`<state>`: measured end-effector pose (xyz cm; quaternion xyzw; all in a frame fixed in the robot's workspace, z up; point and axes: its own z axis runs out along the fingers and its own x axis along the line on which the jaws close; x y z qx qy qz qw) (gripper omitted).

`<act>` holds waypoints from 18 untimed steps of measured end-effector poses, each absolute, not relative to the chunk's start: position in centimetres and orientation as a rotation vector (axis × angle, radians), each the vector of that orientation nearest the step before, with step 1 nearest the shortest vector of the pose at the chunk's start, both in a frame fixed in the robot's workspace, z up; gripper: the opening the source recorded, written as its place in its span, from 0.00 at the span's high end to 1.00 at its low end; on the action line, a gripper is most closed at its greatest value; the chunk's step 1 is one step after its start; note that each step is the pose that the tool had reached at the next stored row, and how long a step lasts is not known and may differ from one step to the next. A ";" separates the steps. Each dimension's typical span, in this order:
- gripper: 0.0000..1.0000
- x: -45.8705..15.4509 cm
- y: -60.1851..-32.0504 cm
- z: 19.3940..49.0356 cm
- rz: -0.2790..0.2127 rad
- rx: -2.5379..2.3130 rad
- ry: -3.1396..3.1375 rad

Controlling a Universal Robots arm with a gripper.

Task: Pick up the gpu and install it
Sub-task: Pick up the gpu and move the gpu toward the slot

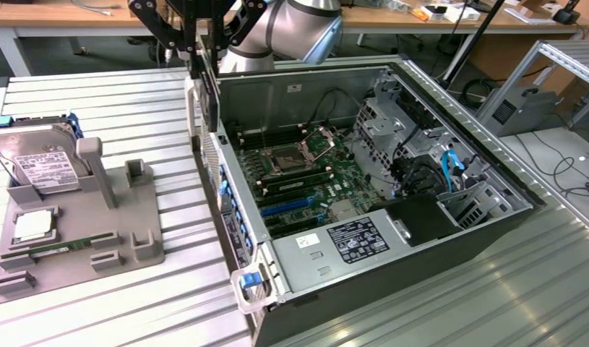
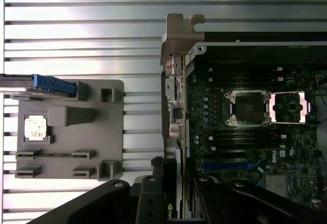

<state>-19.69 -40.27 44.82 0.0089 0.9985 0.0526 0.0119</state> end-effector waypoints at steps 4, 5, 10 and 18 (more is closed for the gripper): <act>0.73 -19.1 -40.3 44.8 0.164 0.028 3.113; 0.73 -18.8 -40.3 44.8 0.164 0.028 3.113; 0.73 -18.2 -40.3 44.8 0.164 0.028 3.113; 0.73 -17.0 -40.3 44.8 0.162 0.028 3.113</act>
